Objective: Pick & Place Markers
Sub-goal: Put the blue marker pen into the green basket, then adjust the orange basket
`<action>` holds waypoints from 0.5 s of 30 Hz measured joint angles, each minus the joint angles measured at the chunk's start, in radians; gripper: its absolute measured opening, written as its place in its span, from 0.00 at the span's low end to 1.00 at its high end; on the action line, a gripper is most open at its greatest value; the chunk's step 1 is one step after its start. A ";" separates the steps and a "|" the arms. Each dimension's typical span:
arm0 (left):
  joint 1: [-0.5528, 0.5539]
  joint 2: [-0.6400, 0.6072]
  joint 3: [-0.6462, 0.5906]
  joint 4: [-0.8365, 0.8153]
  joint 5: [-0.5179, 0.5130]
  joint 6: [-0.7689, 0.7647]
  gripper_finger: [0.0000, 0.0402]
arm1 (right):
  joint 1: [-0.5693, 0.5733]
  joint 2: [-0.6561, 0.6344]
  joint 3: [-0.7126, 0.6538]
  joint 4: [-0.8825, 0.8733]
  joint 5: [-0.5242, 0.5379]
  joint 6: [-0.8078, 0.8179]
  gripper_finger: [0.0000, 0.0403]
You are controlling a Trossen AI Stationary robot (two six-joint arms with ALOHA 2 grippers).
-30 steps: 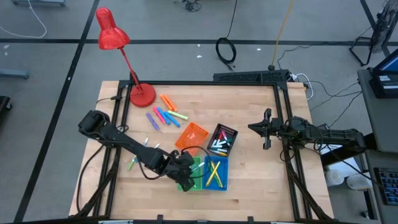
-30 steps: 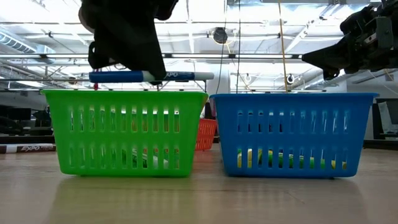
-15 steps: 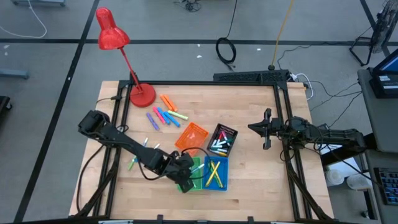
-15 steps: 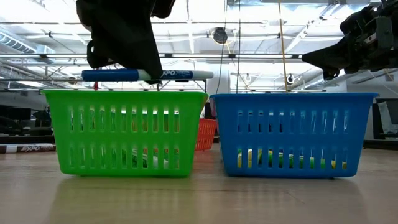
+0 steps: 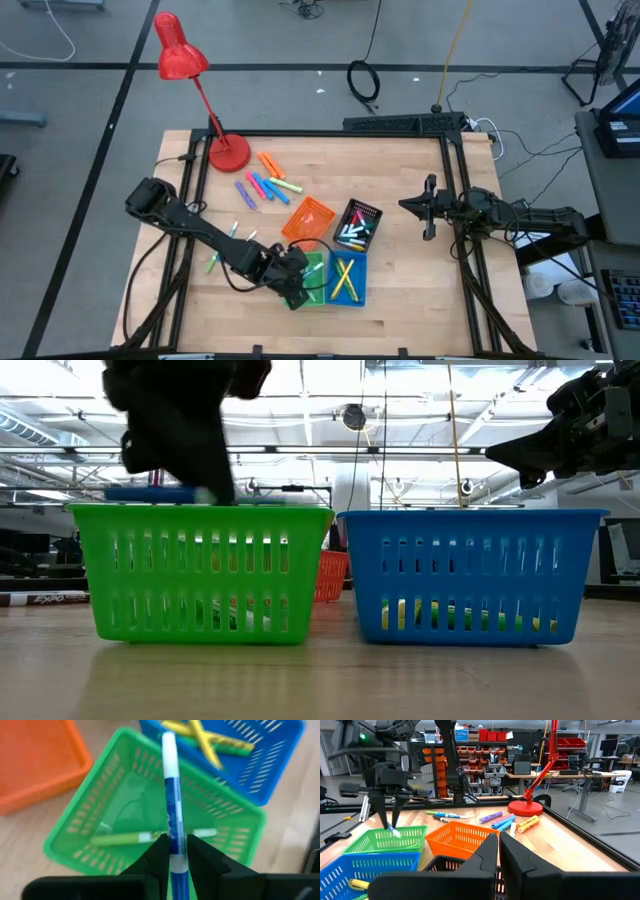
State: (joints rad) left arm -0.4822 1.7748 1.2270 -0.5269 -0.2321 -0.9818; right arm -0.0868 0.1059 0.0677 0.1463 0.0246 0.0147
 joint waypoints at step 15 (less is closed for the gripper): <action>0.025 -0.016 -0.031 0.003 -0.009 0.174 0.48 | 0.000 0.000 0.000 0.000 0.000 0.000 0.02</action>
State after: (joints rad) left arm -0.4573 1.7591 1.1964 -0.5240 -0.2410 -0.8075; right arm -0.0871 0.1059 0.0674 0.1460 0.0246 0.0150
